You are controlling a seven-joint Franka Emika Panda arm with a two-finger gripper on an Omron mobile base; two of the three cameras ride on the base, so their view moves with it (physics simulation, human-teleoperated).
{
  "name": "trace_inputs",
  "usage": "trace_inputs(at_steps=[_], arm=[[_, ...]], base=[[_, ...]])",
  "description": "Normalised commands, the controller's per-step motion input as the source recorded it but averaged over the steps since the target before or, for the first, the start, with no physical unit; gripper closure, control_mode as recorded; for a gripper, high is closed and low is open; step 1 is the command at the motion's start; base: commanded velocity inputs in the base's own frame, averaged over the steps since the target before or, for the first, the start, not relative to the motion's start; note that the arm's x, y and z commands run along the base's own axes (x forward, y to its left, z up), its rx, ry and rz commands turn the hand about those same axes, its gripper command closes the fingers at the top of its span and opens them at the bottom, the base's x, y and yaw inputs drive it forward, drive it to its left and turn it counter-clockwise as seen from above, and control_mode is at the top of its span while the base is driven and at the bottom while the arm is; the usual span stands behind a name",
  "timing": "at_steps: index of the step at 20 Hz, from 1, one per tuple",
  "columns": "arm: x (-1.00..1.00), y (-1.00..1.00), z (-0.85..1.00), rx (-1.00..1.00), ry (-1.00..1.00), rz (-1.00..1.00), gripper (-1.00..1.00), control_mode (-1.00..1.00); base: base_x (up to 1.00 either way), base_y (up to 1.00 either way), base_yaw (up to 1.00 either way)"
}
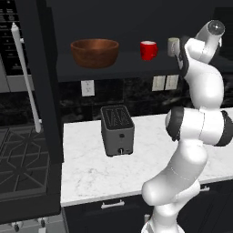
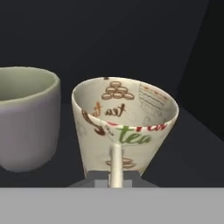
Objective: Gather all objects into one cabinet and sort the glasses and bowls to opposite sides.
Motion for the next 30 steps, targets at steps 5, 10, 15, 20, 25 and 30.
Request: trace_inputs(at_steps=[5, 10, 15, 20, 25, 30], arm=[[0.69, -0.33, -0.29, 0.0, 0.0, 0.02, 1.0, -1.0], [0.45, -0.28, -0.33, 0.0, 0.0, 0.02, -1.0, -1.0], [0.04, -0.3, -0.29, 0.0, -0.03, 0.06, -1.0, -1.0], [-0.47, -0.13, -0.22, 0.0, -0.07, 0.1, -1.0, -1.0], [-0.58, 0.0, -0.1, 0.0, -0.01, 0.13, -1.0, -1.0], [-0.63, 0.03, 0.02, 0.0, 0.0, 0.1, -1.0, -1.0]], base=[[0.0, 0.0, 0.0], [0.0, 0.0, 0.0], [0.0, 0.0, 0.0], [0.0, 0.0, 0.0], [0.0, 0.0, 0.0], [0.0, 0.0, 0.0]])
